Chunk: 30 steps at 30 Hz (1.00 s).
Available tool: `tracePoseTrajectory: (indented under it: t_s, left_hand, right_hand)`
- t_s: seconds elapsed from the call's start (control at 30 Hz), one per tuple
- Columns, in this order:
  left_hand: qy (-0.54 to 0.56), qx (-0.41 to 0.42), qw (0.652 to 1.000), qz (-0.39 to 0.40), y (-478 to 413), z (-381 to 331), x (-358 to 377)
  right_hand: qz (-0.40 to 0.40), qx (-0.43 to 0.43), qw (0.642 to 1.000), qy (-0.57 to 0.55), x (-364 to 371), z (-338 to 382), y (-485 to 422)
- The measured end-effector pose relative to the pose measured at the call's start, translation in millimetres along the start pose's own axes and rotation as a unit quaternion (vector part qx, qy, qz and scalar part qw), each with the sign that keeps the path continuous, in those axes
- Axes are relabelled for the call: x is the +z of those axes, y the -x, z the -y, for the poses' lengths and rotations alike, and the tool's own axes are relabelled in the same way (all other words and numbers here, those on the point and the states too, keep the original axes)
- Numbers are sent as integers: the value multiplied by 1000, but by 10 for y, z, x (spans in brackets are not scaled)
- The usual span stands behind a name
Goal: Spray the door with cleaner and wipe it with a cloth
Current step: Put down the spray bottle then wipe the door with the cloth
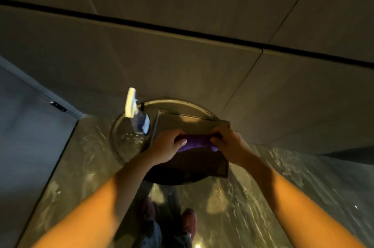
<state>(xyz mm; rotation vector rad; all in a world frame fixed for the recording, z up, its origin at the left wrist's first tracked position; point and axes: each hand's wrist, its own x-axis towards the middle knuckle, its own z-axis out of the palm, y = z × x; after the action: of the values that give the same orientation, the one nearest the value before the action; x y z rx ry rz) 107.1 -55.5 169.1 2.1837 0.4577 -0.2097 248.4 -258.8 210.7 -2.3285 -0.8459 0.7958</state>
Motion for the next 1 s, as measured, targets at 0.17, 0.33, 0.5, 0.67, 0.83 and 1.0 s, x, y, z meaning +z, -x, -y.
tracePoseTrajectory:
  t_s: [0.17, 0.33, 0.5, 0.67, 0.83, 1.0]
  left_hand:
    - [67, -31, 983, -165, 1079, -271, -1079]
    - [106, -49, 946, -303, 2213, -460, -2298]
    - [92, -69, 878, -465, 3266, -413, -3331]
    - [67, -72, 778, -621, 4243, -295, -4258]
    - [56, -36, 662, -747, 5087, -38, -5227]
    - [-13, -50, 608, -792, 5927, 217, -6339]
  right_hand:
    - [-5, -137, 987, -85, -191, 1431, 127]
    - [32, -261, 960, -100, -176, 3033, 127]
    - [77, -365, 916, -146, 98, 4660, 155]
    - [96, -437, 874, -188, 537, 6297, 329]
    - [99, -437, 847, -285, 1089, 7888, 634]
    - [71, -468, 819, -325, 1439, 9387, 921]
